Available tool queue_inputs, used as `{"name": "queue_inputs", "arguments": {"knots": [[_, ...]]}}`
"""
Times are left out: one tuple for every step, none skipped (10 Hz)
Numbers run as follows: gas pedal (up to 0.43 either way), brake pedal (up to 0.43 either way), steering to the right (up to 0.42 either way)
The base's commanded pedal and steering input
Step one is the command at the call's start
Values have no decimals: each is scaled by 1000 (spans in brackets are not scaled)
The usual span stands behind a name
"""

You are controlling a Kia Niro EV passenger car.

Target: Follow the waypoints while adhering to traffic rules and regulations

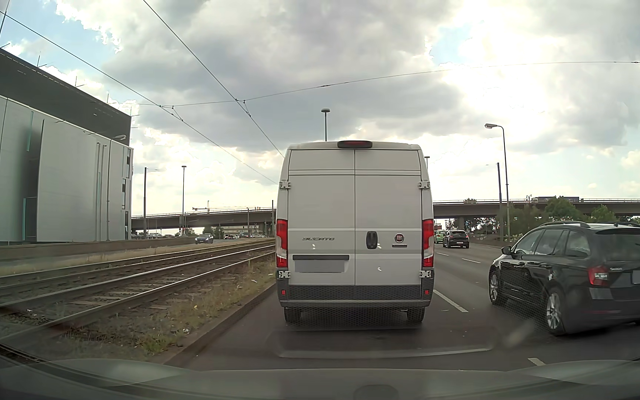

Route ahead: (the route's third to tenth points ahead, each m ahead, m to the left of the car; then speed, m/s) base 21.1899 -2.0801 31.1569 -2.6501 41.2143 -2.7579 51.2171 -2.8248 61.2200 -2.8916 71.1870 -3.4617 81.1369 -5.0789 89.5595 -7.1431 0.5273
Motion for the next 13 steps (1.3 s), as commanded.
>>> {"name": "queue_inputs", "arguments": {"knots": [[299,37,-9],[331,37,-11],[350,37,-13],[358,37,-14],[370,37,-14],[370,37,-13],[378,30,-14],[378,37,-14],[398,37,-13],[409,37,-12],[409,37,-11],[421,37,-10],[421,37,-7]]}}
